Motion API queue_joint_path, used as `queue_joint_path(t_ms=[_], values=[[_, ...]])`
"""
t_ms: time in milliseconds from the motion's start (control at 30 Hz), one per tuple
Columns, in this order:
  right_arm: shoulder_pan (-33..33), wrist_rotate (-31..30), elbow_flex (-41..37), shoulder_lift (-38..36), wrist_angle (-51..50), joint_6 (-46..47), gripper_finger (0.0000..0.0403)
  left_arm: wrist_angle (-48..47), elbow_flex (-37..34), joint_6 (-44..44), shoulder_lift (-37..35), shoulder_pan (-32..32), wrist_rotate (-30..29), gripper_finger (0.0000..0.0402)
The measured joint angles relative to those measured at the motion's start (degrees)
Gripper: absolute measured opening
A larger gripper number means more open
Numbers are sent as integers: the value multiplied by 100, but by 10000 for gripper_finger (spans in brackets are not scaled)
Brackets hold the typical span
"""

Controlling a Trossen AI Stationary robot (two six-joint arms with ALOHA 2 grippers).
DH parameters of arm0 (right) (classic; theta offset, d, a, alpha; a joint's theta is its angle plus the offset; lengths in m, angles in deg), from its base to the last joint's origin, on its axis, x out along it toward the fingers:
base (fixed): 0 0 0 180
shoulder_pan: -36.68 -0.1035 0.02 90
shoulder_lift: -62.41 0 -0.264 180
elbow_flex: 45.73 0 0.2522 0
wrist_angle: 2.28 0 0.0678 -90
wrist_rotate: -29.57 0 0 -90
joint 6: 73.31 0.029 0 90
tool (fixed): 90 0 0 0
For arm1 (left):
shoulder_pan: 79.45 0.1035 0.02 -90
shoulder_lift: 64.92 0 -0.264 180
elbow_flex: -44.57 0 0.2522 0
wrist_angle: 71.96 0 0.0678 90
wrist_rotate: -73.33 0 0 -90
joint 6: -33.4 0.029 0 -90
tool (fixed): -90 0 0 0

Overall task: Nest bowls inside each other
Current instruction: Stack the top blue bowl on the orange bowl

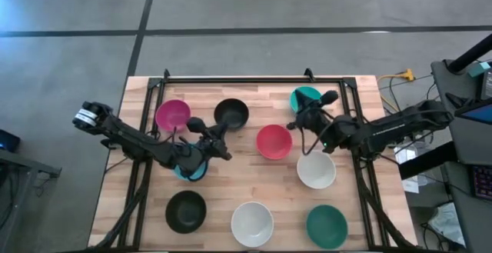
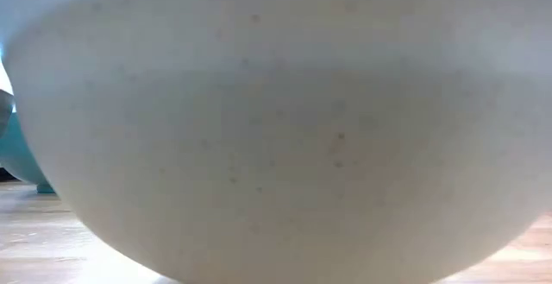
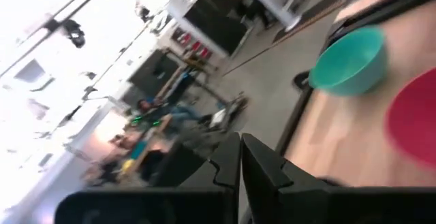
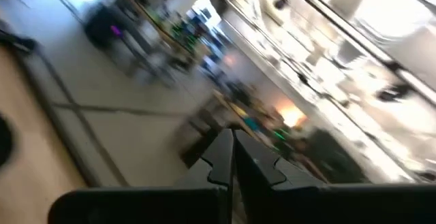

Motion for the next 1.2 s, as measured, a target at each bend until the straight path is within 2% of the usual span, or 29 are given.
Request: queue_joint_path(t_ms=[133,300,467,567,633,733,833,900,1000,1100,1200], values=[[0,-516,311,-63,-61,-725,9,-16,-5,421,-3,-55,-266,0],[0,-992,368,-259,-292,-1028,9,-8,-13,-152,20,-221,-489,0],[0,-1316,368,-703,-1379,-306,9,1,-15,-530,20,-596,-1337,0],[0,-1366,368,-1019,-1956,325,9,0,-15,-529,12,-861,-1426,0],[1,-1133,368,-1235,-2341,840,9,0,-15,-527,-13,-984,-1426,0],[1,-341,371,-1571,-3164,1721,9,8,-4,-531,-95,-1052,-1432,0],[70,779,567,-1884,-4657,3088,9,4,-5,-531,-116,-1058,-1433,0],[250,2044,908,-2028,-6046,4355,9,4,-7,-530,-116,-1058,-1433,0],[743,4459,1431,-1993,-7440,5671,9,2,-7,-516,-118,-1049,-1392,0],[1066,6350,1768,-1839,-7971,5891,9,1,-7,-379,-137,-1036,-1272,0],[1158,7645,1956,-1687,-8157,5802,9,7,-7,-361,-197,-1023,-1096,0]])
